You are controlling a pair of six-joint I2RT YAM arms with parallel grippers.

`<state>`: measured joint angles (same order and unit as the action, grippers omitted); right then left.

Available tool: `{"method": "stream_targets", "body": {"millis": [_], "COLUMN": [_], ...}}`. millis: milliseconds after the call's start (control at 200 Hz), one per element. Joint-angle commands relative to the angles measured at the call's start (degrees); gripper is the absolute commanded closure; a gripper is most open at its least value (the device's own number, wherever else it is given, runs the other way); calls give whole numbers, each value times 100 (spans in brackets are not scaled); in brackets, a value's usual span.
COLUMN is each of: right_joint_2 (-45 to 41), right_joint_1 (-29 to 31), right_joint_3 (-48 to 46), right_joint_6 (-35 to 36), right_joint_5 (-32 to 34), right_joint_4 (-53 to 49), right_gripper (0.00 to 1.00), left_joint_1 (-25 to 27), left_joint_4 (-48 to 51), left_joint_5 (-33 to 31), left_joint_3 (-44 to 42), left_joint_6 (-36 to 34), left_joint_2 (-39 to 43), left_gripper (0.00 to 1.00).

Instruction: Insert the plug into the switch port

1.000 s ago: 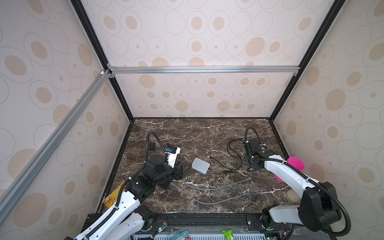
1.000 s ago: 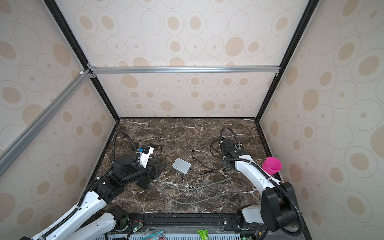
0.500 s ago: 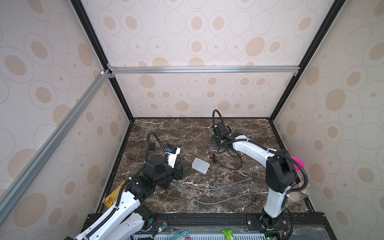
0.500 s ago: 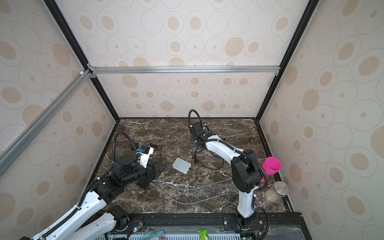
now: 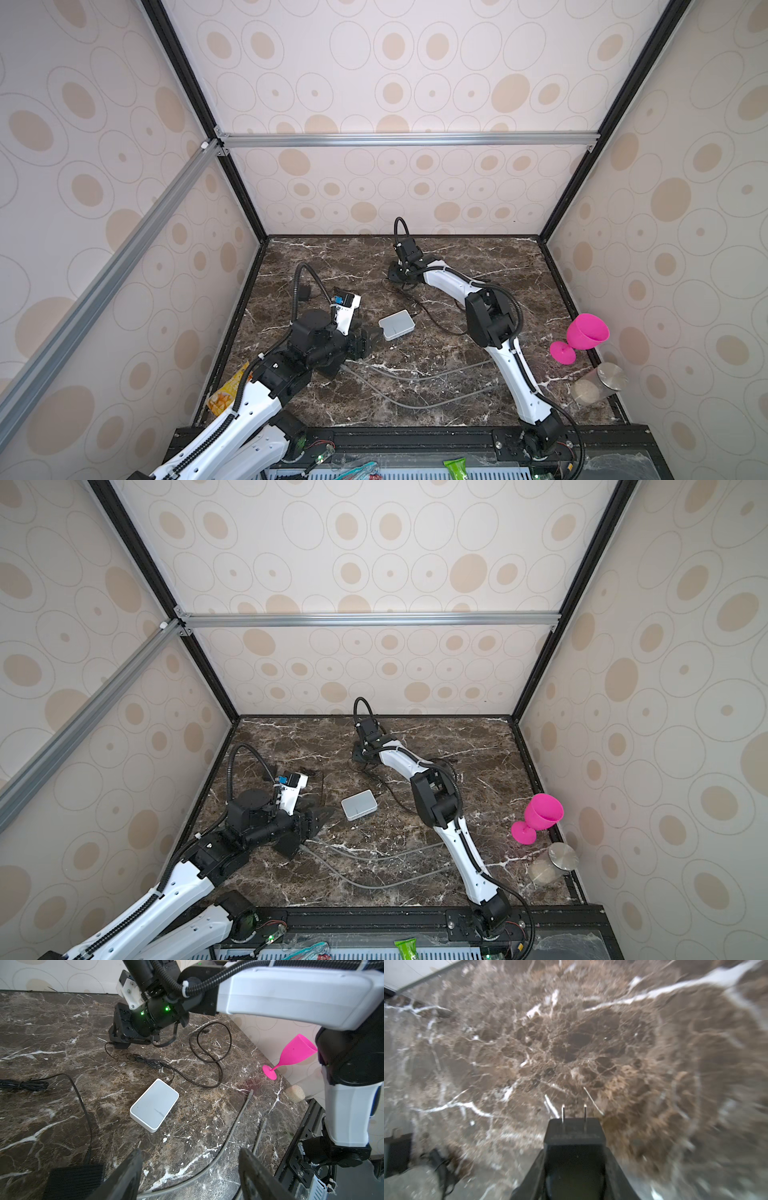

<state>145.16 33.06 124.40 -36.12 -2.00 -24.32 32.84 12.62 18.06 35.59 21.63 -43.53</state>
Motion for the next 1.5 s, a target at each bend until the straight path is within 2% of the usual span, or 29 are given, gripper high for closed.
{"method": "stream_targets", "body": {"millis": [0,170,280,340,505,630,700,775,840,920,960,1090,1256,1406,1496], "right_joint_2": [147,150,-396,-921,-2851,-4526,-5214,-5577,-5536,-5229,-5039,-4365,-3399,-3020,-2873], "right_joint_1": [34,15,1,-19,-156,-381,-590,-728,-745,-740,-735,-742,-744,-726,-703], "right_joint_3": [364,315,-222,-814,-2950,-4819,-5481,-5943,-6049,-5900,-5813,-5399,-4535,-4156,-4012], "right_joint_6": [-43,169,415,478,821,991,1114,1297,1643,2361,2514,2744,2720,2722,2773], "right_joint_5": [121,-38,-153,-160,-323,-30,-58,-139,-599,-1622,-1766,-1567,-1451,-1226,-1047], "right_joint_4": [-353,-366,-162,53,488,763,632,403,198,-60,-135,-365,-1009,-1220,-1306], "right_gripper": [60,49,41,40,41,42,44,48,50,53,54,57,67,67,63], "left_joint_1": [-27,-24,-29,-32,-30,-27,-23,-32,-26,-27,-27,-32,-27,-30,-31], "left_joint_4": [35,56,44,15,89,86,57,53,56,39,30,47,-31,-33,-59], "left_joint_5": [-31,-71,-87,-58,-313,-337,-334,-360,-374,-358,-357,-334,-320,-260,-228], "left_joint_3": [69,79,71,54,70,76,65,59,69,55,60,58,11,8,-2], "left_joint_6": [-87,-91,-95,-93,-77,-53,-44,-41,-35,-25,-27,-36,-13,-18,-14], "left_joint_2": [81,46,37,55,-22,-132,-181,-247,-297,-338,-345,-318,-110,-77,-57], "left_gripper": [27,26,23,20,19,19,19,19,19,19,19,19,19,19,19]}}
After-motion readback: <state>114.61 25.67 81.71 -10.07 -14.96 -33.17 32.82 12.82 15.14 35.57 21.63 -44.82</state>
